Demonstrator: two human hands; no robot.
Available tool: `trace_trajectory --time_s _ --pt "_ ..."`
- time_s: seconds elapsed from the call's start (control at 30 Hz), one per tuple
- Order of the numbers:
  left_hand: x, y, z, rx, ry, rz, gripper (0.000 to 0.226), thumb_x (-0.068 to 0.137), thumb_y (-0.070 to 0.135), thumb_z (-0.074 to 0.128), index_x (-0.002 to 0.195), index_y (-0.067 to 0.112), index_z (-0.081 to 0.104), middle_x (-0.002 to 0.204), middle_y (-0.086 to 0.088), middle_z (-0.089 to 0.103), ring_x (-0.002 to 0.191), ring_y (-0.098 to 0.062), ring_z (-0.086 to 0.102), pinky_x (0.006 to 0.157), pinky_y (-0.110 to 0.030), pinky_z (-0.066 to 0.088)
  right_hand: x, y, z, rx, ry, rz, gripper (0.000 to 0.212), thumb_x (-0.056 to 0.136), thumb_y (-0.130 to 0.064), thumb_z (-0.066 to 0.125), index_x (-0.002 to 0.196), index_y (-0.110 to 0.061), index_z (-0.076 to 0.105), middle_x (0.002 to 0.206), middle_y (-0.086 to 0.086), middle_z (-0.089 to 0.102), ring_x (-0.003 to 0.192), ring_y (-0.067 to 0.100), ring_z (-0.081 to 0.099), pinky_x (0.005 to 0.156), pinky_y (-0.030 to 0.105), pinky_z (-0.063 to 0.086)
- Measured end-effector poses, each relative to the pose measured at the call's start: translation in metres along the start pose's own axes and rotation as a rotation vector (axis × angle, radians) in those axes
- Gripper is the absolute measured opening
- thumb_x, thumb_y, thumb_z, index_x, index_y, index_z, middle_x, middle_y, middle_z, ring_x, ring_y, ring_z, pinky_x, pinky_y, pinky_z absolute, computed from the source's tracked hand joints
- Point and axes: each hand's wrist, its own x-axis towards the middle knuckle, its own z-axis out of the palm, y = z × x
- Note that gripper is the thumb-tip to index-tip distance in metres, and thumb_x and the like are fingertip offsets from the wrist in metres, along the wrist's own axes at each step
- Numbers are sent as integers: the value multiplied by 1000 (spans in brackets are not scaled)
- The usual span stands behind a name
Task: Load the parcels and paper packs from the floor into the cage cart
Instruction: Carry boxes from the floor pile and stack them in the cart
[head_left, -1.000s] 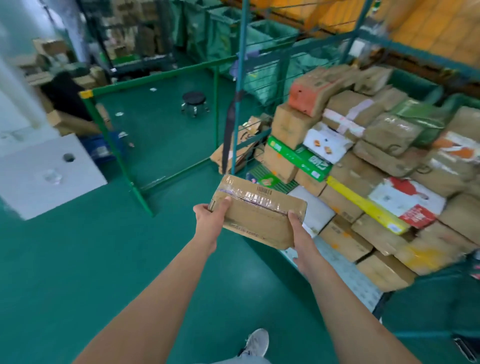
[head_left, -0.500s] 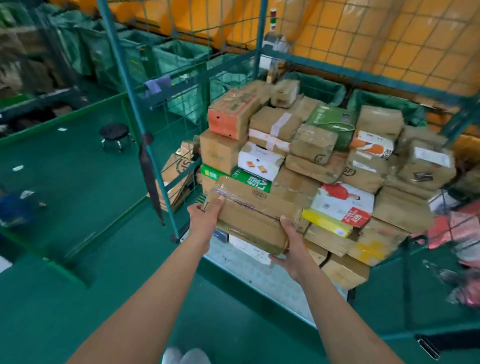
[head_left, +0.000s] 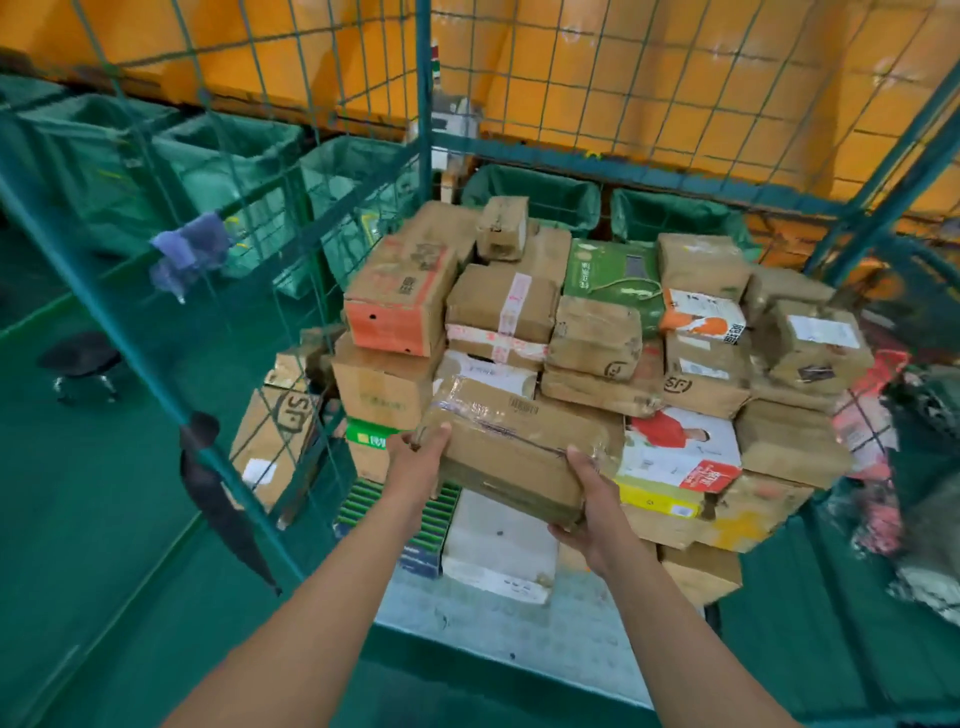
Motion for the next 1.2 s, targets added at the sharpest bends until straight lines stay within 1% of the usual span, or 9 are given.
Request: trace_trajectory --time_s 0.2,0.4,0.47,0.53,0.7,0.87,0.97,1.07,1.2 --pt "66 40 4 19 -94 4 67 90 56 69 139 23 36 137 -2 52 119 -24 53 110 -49 44 42 -30 34 89 60 34 110 43 -79 88 134 -27 55 130 11 60 114 34 62 68 46 62" --pt "124 84 38 26 -156 11 57 91 58 69 136 33 43 144 6 48 127 -20 49 112 -50 43 85 -88 54 163 42 3 56 81 -65 74 122 -29 61 122 6 65 110 27 63 93 52 58" --pt "146 98 53 20 -174 18 68 89 60 70 144 34 40 151 6 44 132 -21 48 107 -48 46 110 -115 59 205 37 -16 43 87 -60 70 117 -30 62 120 6 65 108 28 62 99 58 53" --pt "163 115 72 19 -186 18 81 87 63 71 152 35 33 156 5 40 135 -24 47 107 -49 47 134 -143 64 255 20 -29 46 89 -59 69 121 -29 59 120 8 64 109 31 63 97 63 53" --pt "203 158 131 83 -256 -15 72 92 56 69 152 34 34 146 -1 48 123 -25 57 102 -43 53 190 -202 76 323 -98 17 53 87 -59 69 122 -22 55 128 17 59 117 39 59 101 64 50" --pt "240 212 204 143 -378 32 47 101 46 61 142 31 46 121 11 62 104 -8 62 84 -26 54 245 -258 92 307 -98 38 48 94 -60 61 118 -19 55 112 11 63 100 30 64 93 49 56" --pt "262 232 236 225 -388 85 54 100 48 61 149 31 46 141 8 58 117 -11 57 95 -30 52 268 -282 106 311 -60 54 51 93 -59 65 123 -19 53 108 9 62 99 27 63 91 43 56" --pt "287 250 262 229 -370 98 52 103 39 59 152 29 44 139 7 56 101 -5 57 72 -18 46 297 -307 120 288 -49 74 57 91 -60 66 129 -21 51 116 7 63 113 29 60 101 43 52" --pt "325 268 277 255 -343 92 51 100 43 63 148 35 47 145 10 55 125 -15 55 93 -35 50 330 -340 142 305 57 23 72 83 -60 75 132 -21 41 111 7 63 101 29 64 81 40 59"
